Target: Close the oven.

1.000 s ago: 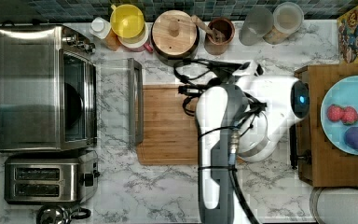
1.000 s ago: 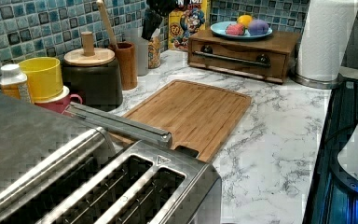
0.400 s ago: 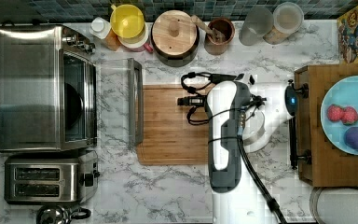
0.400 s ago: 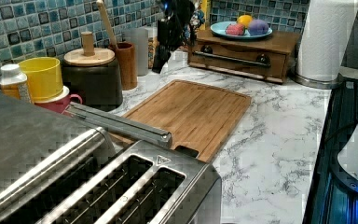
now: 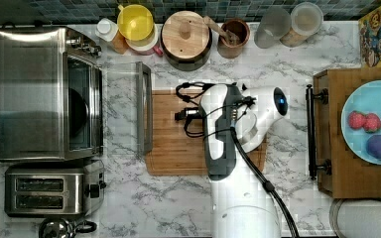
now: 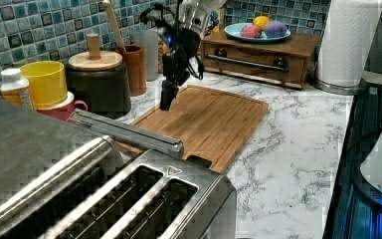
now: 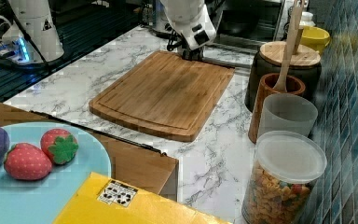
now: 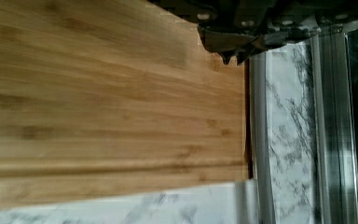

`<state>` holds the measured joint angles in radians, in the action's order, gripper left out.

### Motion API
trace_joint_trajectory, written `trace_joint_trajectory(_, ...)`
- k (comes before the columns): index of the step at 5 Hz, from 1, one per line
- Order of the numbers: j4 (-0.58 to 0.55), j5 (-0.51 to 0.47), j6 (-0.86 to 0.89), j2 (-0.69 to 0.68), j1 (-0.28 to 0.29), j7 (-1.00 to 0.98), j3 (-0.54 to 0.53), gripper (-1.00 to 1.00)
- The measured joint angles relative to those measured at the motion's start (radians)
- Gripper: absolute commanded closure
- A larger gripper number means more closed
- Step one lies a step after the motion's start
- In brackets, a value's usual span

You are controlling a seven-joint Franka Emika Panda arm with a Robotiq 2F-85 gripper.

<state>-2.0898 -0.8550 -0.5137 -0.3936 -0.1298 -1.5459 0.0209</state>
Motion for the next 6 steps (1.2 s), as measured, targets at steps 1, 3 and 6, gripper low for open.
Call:
trace_joint_trajectory(1, 0.0, -0.016, 0.009, -0.047, 0.003, 0.0, -0.038, 1.0)
trace_joint_trajectory(3, 0.0, -0.122, -0.02, -0.094, 0.018, -0.003, -0.101, 1.0)
trace_joint_trajectory(6, 0.025, -0.125, -0.042, -0.098, 0.007, -0.003, -0.157, 1.0)
